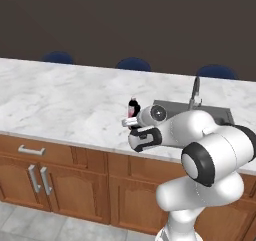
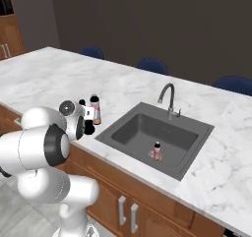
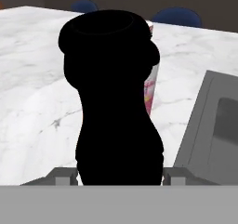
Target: Place the large bottle from the dining counter next to the other large bottle outside the sink, and place the small bottle from the dining counter next to the other small bottle inside the sink.
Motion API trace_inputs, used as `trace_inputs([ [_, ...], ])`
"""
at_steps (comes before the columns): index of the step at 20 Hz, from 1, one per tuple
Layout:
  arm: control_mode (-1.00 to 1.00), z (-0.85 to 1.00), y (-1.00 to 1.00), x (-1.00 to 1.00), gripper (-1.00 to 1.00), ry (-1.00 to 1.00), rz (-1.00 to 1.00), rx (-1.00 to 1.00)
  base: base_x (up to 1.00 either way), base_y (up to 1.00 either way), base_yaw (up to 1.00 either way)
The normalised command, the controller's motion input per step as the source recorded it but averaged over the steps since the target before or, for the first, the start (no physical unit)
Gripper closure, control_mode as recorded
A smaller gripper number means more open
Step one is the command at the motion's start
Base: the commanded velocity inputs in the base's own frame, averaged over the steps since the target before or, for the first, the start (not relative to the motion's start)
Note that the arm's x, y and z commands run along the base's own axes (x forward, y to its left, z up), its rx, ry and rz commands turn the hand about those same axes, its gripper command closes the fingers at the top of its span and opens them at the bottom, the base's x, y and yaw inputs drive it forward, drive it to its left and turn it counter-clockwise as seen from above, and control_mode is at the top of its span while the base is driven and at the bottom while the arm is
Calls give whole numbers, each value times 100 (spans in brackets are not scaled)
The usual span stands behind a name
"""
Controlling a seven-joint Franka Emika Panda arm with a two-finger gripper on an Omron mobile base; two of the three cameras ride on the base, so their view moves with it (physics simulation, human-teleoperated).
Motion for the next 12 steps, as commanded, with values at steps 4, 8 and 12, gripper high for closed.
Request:
trace_inputs([
  [4,100,0,0,0,100,0,0,0,0,8,-11],
  [8,100,0,0,0,100,0,0,0,0,8,-9],
  [12,100,0,0,0,100,0,0,0,0,9,-3],
])
